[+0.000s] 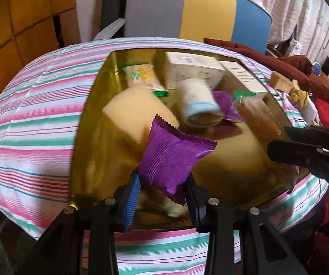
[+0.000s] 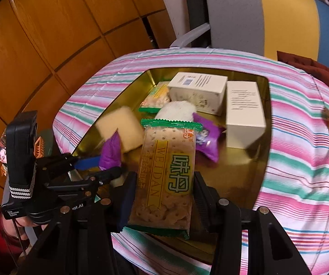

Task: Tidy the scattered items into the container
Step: 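Carry the cracker packet and purple packet into the gold tray and release both, then move both grippers back from the tray toward the pile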

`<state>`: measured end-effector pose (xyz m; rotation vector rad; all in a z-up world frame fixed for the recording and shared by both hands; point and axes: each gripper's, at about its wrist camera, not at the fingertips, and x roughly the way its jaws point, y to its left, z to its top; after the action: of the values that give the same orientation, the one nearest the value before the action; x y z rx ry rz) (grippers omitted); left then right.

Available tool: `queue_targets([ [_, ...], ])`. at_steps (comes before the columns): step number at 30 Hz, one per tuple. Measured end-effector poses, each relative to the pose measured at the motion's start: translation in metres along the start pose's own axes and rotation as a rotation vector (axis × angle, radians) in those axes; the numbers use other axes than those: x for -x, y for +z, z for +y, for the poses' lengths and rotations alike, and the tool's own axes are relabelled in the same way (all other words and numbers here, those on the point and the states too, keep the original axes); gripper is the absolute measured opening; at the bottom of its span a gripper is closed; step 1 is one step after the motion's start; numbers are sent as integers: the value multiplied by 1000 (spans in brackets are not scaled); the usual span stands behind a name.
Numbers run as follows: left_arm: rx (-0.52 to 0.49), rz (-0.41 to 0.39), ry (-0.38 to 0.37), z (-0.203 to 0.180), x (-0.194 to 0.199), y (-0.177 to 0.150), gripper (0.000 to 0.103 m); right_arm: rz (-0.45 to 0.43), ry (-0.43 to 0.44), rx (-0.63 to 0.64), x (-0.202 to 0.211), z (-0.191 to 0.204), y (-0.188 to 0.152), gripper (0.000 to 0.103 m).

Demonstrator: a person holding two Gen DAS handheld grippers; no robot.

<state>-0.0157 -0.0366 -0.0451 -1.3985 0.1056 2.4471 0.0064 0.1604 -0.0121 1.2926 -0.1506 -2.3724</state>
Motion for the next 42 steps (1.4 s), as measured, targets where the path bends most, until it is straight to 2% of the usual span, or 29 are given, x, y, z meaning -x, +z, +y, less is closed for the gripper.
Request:
queue_targets([
  [4,3,-5,71,6,4,-1,40,-1,11,-15,-9,5,2,50],
  [11,63,-107,83,8,27,-4,51,-31,44,-22,-4,12,5,54],
  [13,79,-140,87,8,33,-3,51,-36,45,-27,-1,10,3,55],
  [19,147,-207,47,15,47,3,51,-44,46,-73,5,-4,-2,56],
  [26,171,-201,18,3,48,2,51,-58,47,-94,13,-14,-5,56],
  [33,120,-194,-31,-32,46,5,51,-79,11,-91,32,-26,-8,59],
  [42,0,-180,-91,-96,40,15,52,-124,-61,-157,67,-71,-18,60],
])
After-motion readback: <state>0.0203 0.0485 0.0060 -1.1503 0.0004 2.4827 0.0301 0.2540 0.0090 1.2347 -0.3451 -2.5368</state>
